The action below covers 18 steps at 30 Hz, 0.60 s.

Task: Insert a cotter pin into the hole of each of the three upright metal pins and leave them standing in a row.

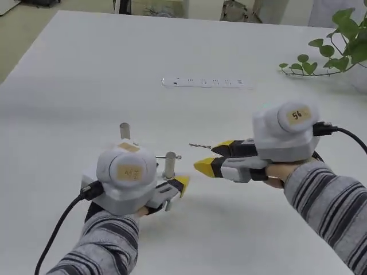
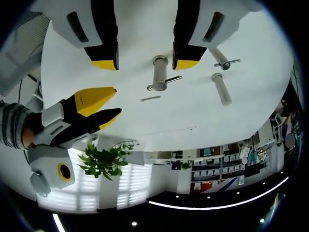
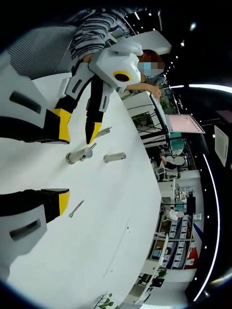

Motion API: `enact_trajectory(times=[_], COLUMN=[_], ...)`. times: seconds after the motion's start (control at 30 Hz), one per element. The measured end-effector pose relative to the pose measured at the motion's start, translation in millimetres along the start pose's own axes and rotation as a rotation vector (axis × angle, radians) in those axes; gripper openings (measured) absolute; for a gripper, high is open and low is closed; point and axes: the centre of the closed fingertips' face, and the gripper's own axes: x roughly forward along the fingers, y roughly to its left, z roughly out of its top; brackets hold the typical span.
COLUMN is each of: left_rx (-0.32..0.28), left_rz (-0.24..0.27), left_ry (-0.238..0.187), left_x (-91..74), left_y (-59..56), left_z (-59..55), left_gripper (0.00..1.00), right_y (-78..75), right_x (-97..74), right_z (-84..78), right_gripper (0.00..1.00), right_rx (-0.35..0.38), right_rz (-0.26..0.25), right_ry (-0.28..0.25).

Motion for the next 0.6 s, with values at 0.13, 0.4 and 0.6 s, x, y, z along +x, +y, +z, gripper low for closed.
enact_trajectory(times=[0.13, 0.4, 0.6], left_rx=[0.022, 0.000, -0.010], left_rz=[-0.004, 0.005, 0.044], left_ry=[-0.010, -0.045, -0.062], left_x=[-11.7, -38.3, -57.4], left_y=[-3.9, -1.5, 10.1], left_z=[2.5, 8.6, 8.8], left_gripper=[0.51, 0.62, 0.71], right_y=[3.7, 8.1, 16.4], right_x=[2.1, 14.4, 29.2], right_z=[8.4, 28.0, 43.5], right_gripper=[0.38, 0.46, 0.47], right_rx=[0.024, 0.059, 0.049], right_rz=[0.018, 0.057, 0.079], right_ry=[-0.015, -0.041, -0.059])
